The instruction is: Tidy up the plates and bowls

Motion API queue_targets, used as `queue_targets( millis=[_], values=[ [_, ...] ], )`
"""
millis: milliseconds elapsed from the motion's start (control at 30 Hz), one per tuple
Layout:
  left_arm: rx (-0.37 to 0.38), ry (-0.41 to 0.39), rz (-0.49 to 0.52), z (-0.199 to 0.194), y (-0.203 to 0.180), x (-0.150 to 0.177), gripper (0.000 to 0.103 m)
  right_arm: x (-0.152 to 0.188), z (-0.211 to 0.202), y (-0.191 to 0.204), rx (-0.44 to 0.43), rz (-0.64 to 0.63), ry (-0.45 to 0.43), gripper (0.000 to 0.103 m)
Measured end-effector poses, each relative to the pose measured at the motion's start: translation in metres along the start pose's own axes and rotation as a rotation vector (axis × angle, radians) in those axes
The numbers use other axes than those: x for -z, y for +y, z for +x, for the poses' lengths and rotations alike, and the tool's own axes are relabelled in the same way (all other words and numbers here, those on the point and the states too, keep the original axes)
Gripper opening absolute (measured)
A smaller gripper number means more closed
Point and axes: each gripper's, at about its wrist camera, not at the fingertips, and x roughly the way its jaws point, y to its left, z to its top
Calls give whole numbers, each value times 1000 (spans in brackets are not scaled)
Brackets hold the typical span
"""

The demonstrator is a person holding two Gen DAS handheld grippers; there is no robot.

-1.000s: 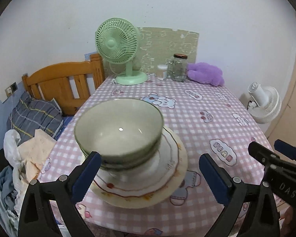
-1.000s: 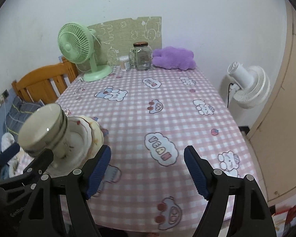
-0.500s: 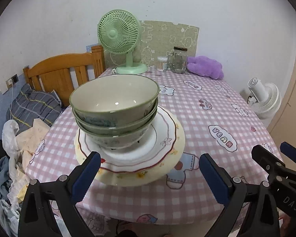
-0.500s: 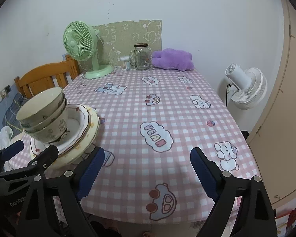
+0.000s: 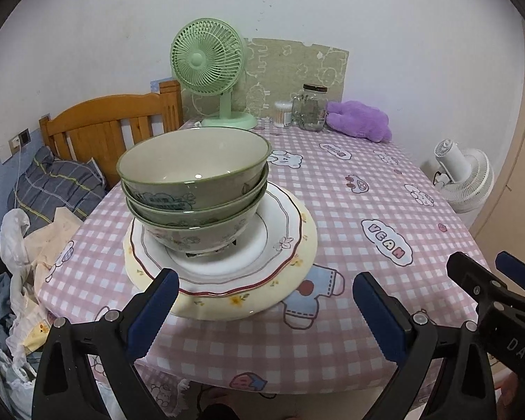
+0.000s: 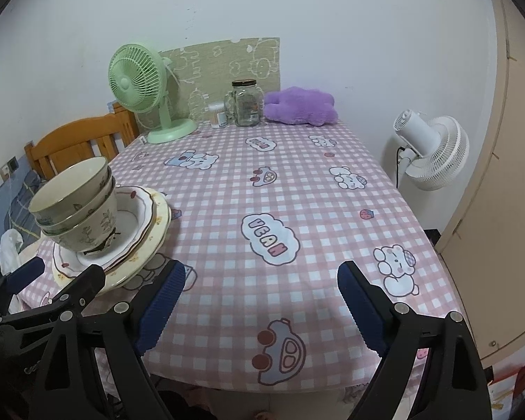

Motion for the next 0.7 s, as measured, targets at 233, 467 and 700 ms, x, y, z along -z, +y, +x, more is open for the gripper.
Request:
queue_targets(
  millis=[233,467,700],
  values=[
    [-13,-13,-3,-3,2,-1,100,0,2,1,-12,-1,6,91],
    [-19,-26,0,-6,2,-4,101,-1,2,0,-12,0,-3,91],
    [-32,-41,-3,-9,1,-6,102,-2,0,2,-19,0,-17,91]
  ],
)
